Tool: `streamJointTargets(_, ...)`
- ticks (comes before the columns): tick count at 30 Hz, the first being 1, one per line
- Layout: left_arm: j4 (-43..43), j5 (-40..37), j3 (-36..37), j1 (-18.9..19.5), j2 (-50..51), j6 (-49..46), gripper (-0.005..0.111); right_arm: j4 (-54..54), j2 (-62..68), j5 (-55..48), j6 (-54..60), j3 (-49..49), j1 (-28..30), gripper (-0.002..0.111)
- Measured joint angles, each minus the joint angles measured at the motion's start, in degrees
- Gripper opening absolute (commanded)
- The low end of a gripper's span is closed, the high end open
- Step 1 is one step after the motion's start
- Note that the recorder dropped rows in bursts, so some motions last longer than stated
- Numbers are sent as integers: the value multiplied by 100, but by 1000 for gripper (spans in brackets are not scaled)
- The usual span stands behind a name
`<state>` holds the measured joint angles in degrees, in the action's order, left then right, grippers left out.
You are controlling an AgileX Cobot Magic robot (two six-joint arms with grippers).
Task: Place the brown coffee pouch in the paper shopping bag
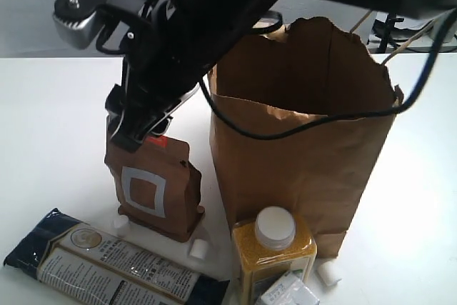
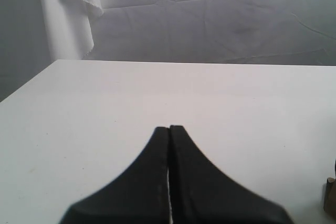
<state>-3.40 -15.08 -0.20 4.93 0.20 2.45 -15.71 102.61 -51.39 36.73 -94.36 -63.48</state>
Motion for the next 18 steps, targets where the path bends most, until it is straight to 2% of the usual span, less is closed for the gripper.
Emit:
streamJointTargets(13, 0, 0, 0, 0, 0, 0, 0, -63, -1459, 284, -52, 0, 0, 59)
streamJointTargets(18, 0, 0, 0, 0, 0, 0, 0, -806, -1867, 709, 166, -11, 0, 59)
